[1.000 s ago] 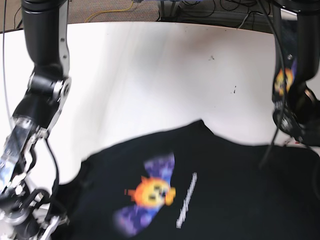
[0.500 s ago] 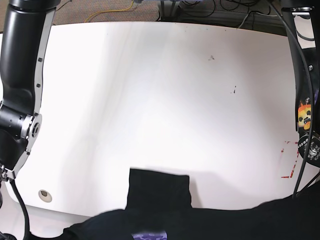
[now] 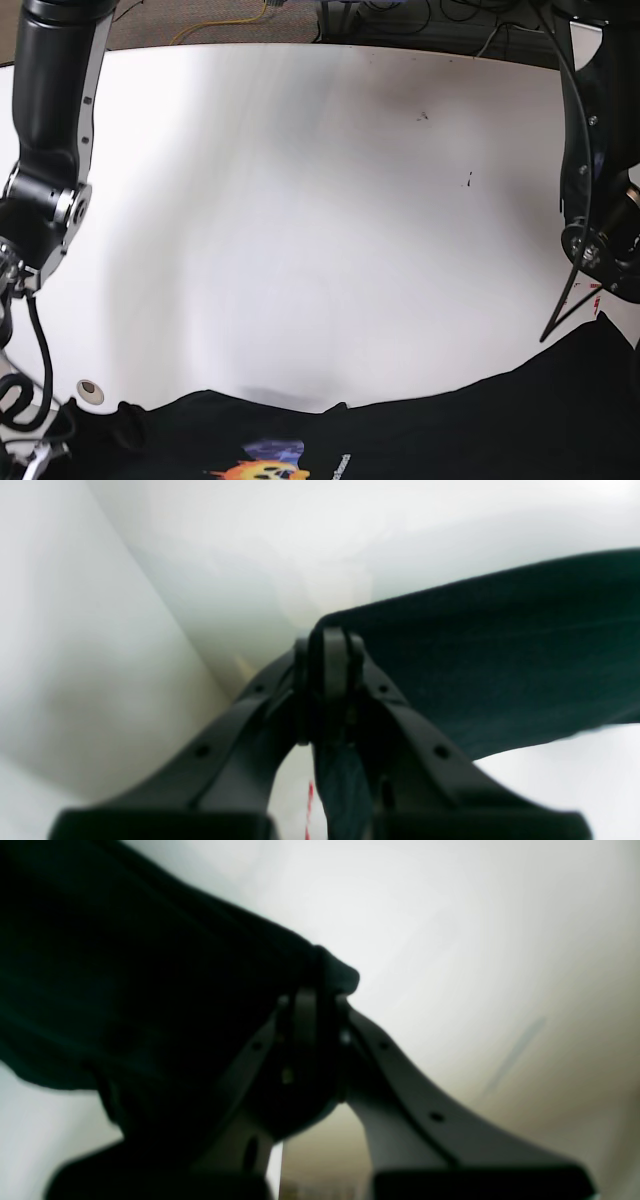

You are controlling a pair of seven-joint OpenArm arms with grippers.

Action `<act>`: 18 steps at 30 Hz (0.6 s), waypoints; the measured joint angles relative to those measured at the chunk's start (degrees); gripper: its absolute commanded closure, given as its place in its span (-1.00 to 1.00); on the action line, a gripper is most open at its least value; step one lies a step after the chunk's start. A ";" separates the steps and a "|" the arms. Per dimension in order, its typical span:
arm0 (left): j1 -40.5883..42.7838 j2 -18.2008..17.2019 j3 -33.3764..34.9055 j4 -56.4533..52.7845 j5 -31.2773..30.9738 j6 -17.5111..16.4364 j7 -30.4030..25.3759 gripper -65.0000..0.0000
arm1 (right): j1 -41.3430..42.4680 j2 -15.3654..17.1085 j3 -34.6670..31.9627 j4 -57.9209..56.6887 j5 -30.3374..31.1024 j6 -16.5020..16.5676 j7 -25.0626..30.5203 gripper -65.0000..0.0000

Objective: Layout the t-shirt on the table in an organized manner, then fold the t-shirt properly
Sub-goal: 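Lift the shirt hem with both grippers and flip it over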

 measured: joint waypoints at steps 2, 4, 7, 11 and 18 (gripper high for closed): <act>3.26 0.17 0.04 2.51 -0.28 0.22 -0.24 1.00 | -4.63 0.31 1.29 3.15 -0.28 -0.31 -0.90 0.94; 6.56 0.48 0.28 4.94 -0.52 0.00 -0.42 1.00 | -9.88 0.15 3.28 6.32 -0.48 -0.33 -1.36 0.94; 11.91 0.57 0.26 7.85 -2.99 -0.13 -0.44 1.00 | -19.12 -0.26 7.45 9.99 -0.11 -0.22 -1.42 0.95; 21.31 0.39 -0.76 11.80 -7.80 0.02 -0.46 1.00 | -30.88 -2.62 13.60 11.72 0.13 -0.07 -1.09 0.95; 39.32 0.72 -7.50 14.88 -16.33 -0.11 -0.46 1.00 | -46.58 -8.52 22.56 11.69 -0.70 -0.04 4.00 0.95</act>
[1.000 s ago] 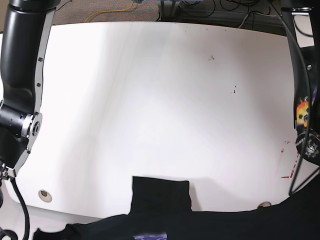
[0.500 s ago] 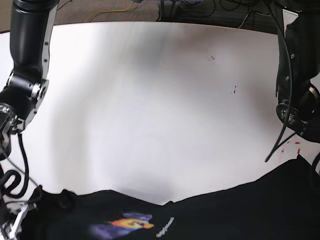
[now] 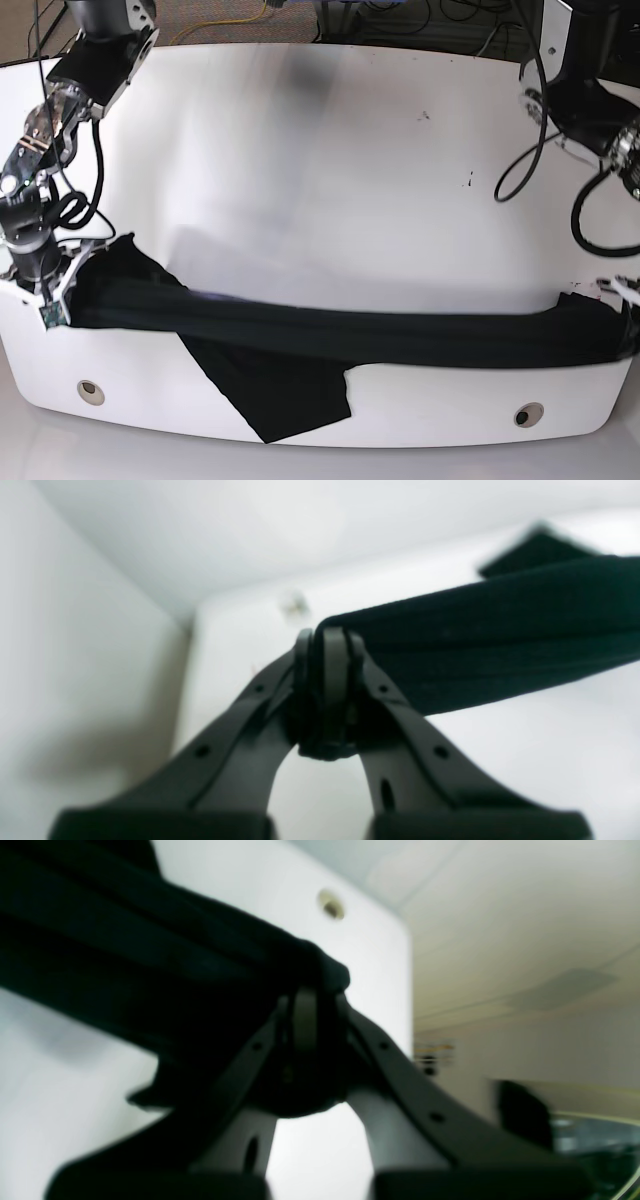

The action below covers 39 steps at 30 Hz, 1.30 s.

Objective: Layout the t-shirt on the table in an organized manner, then fold the t-shirt properly
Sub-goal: 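Lift the shirt hem with both grippers and flip it over, then lay the shirt down with both grippers, logo side facing the table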

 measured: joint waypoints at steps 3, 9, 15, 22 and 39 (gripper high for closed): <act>6.69 -0.07 -3.45 -0.02 -1.79 0.04 0.57 1.00 | -5.35 -1.64 0.96 0.02 0.46 0.52 2.05 0.95; 17.33 -0.17 -8.00 -0.02 -5.16 0.15 0.68 1.00 | -12.94 -4.48 1.77 -0.07 0.33 0.70 4.94 0.95; 25.40 -0.26 -10.03 0.15 -7.43 0.13 0.07 1.00 | -18.27 -6.23 1.97 -0.04 -0.63 0.31 7.17 0.96; 34.80 -0.13 -10.34 0.11 -6.56 0.07 -5.16 1.00 | -22.95 -8.07 1.99 -0.20 -1.07 0.33 7.48 0.96; 46.56 0.81 -10.62 0.07 -6.03 -0.02 -11.37 1.00 | -28.48 -9.94 2.08 -0.42 -2.10 0.11 7.65 0.96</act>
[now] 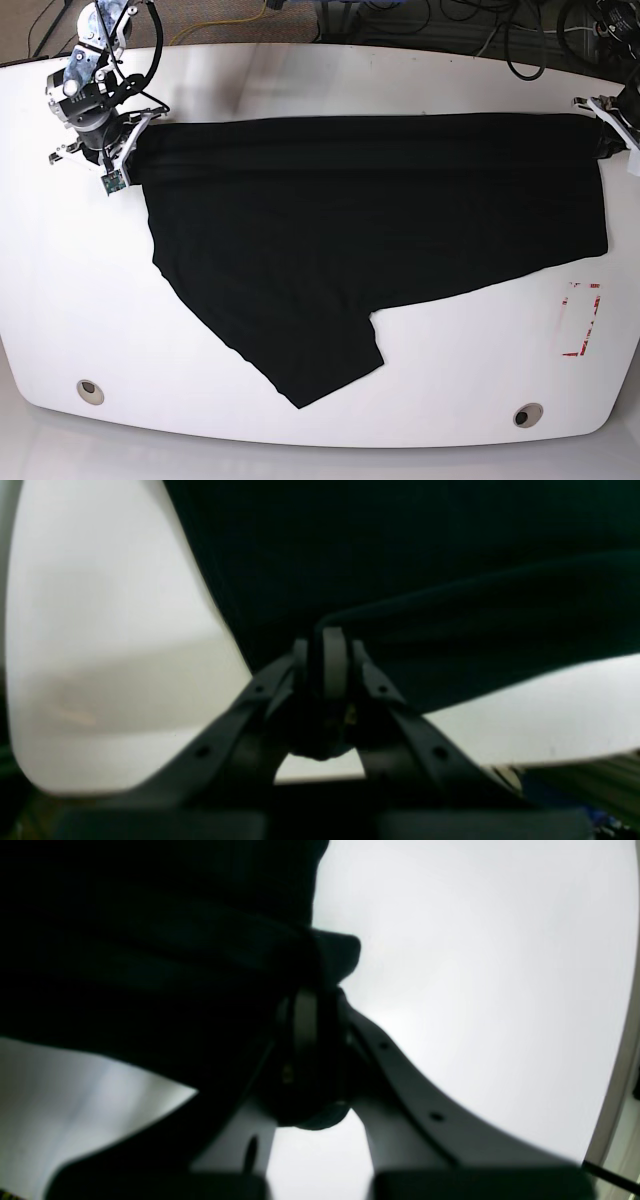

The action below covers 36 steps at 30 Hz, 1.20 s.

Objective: Layout the t-shirt on the table in an organized manner, then fold the t-shirt properly
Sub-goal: 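Lay the shirt down with both grippers, logo side facing the table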

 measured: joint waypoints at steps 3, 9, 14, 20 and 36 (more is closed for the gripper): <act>1.62 1.18 0.00 -0.13 0.37 0.00 0.15 1.00 | -0.83 -0.09 0.00 0.00 0.02 -0.02 -0.02 0.96; 6.16 1.44 0.31 -0.15 0.15 0.00 -0.04 1.00 | -1.16 -1.42 0.22 0.00 -0.48 -0.42 -0.04 0.96; 9.90 1.46 0.28 -0.17 0.13 0.04 -0.17 1.00 | -1.18 -1.81 0.11 -0.02 -0.42 -0.39 -0.04 0.96; 12.83 2.14 0.22 -0.17 0.11 0.00 -0.09 1.00 | -1.07 -1.79 0.11 -0.02 -0.46 -0.39 -0.04 0.95; 13.92 1.64 1.31 -0.17 4.92 0.00 -0.31 0.48 | -1.55 -1.81 0.04 -0.04 -0.46 -0.39 -0.44 0.06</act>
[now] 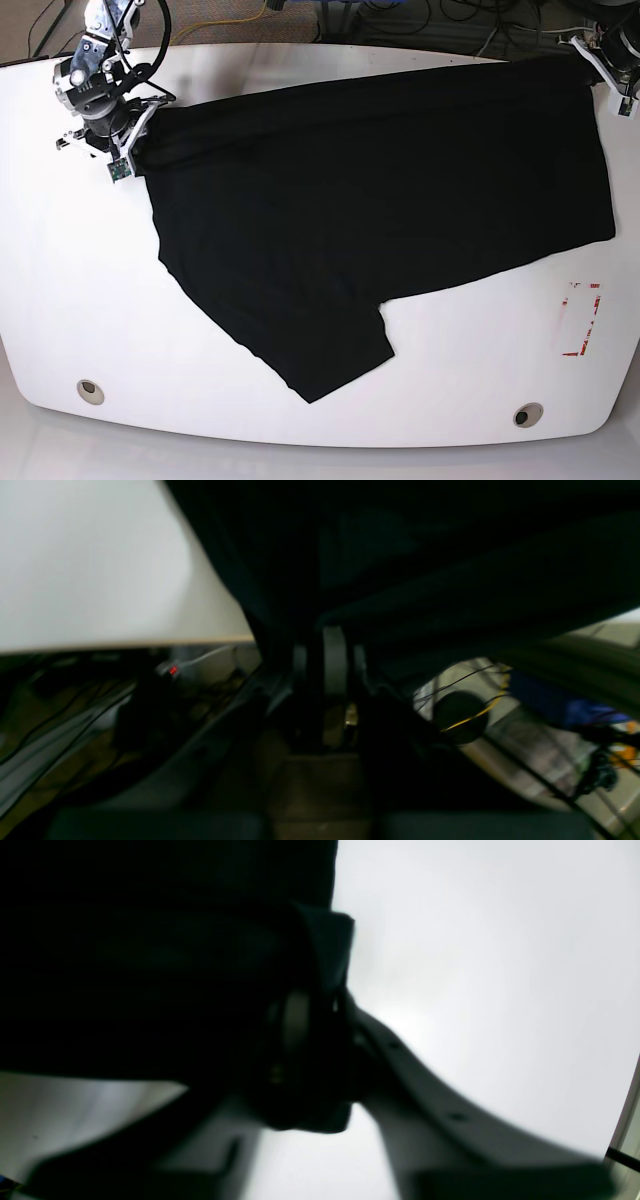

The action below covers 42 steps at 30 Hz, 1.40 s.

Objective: Layout the t-shirt on the table in an organized manner, then fold the t-shirt properly
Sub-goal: 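Lay the shirt down with both grippers, logo side facing the table, then release and regrasp the shirt edge with the right gripper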

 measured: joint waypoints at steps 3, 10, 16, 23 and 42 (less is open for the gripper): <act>0.00 0.00 0.42 0.00 1.27 0.04 0.04 0.10 | 0.02 0.04 0.07 0.00 -0.09 -0.04 -0.04 -0.30; -0.02 -0.07 -0.33 0.00 1.70 0.20 0.02 -0.53 | 0.02 0.02 0.07 0.02 -0.92 -0.09 -0.20 -0.77; -0.33 -0.02 -0.37 0.00 1.70 0.17 0.07 -0.47 | 0.33 0.04 0.07 0.33 -0.96 -0.09 -0.22 -0.77; -2.84 -0.02 -0.59 0.00 1.68 0.17 0.24 -0.47 | 1.57 -0.37 -0.35 1.05 -0.46 -0.04 -0.26 -0.77; -13.94 -1.20 -2.78 -0.17 8.33 0.07 0.28 -0.47 | 16.35 -2.03 -1.03 -2.47 1.57 -0.22 -0.28 -0.77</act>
